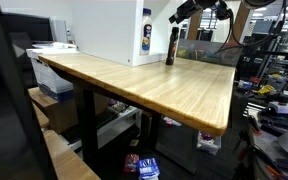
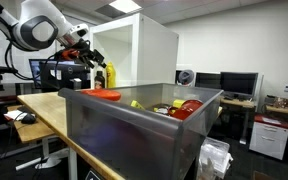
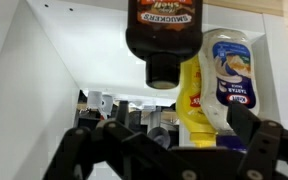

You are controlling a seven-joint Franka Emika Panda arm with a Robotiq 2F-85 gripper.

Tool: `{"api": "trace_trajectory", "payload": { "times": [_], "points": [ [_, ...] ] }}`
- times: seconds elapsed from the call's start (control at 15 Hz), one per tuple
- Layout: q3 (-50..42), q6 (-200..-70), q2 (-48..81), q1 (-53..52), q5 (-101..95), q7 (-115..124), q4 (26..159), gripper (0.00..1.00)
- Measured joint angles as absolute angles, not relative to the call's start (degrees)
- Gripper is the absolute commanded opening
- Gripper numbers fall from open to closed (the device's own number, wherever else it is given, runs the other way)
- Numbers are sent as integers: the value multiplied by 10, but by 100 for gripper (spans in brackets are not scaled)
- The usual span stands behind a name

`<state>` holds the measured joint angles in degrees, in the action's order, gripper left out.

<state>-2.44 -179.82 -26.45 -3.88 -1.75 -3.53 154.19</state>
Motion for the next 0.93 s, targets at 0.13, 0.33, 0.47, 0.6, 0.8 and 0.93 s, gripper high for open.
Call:
{"api": "trace_trajectory", "payload": {
  "times": [0.13, 0.33, 0.47, 0.6, 0.8, 0.93],
  "points": [
    [-24, -1762, -278, -42, -17, -35, 1533, 100],
    [-26, -1707, -300, -55, -17, -35, 1518, 100],
    [-27, -1671, -313, -65, -14, -35, 1508, 100],
    [-26, -1632, -324, -75, -11, -35, 1498, 76],
    [-22, -1588, -337, -90, -5, -35, 1487, 64],
    [-15, -1573, -343, -97, -5, -35, 1484, 53]
  ]
}}
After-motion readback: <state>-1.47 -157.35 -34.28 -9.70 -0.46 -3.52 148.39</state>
